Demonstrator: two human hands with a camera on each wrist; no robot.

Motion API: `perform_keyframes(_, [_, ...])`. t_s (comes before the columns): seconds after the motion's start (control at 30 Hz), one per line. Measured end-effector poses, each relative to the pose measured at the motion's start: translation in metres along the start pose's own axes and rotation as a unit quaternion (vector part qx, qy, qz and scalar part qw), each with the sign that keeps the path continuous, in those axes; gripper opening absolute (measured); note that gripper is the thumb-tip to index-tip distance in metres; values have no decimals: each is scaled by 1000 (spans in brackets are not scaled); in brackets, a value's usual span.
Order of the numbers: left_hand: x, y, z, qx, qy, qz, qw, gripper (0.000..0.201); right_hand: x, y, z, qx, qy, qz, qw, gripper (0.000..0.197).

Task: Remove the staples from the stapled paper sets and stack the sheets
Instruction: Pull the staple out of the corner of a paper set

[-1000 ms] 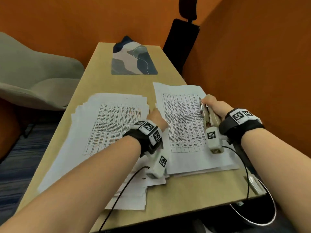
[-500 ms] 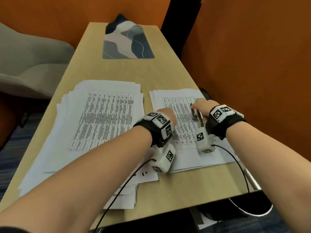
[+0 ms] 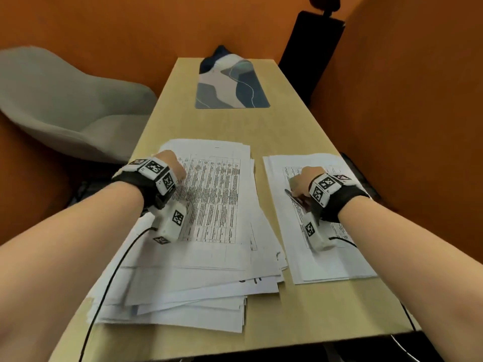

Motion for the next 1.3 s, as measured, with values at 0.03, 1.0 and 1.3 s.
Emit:
perform_keyframes(0.03, [12,0,-1,2,-8,-14,1000,11,0,3,-2,9,12,8,1000,19])
perform_keyframes(1.0, [49,11,-22,-96,-58,177,978,56,87,-52,-12,-100,23,-566,818,17])
perform_keyframes(1.3, [13,-50,18,-246,149,102,952,94,66,-86,39,-21,-146,-648,748,31])
Point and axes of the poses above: each hand's wrist, its own z-axis away from the middle knuckle, its own y-axis out of the palm, x = y × z, the point moved 2 cm from there along -z, towards the middle knuckle, and after that the axes turned 7 degrees about y, right-handed, at the moved point
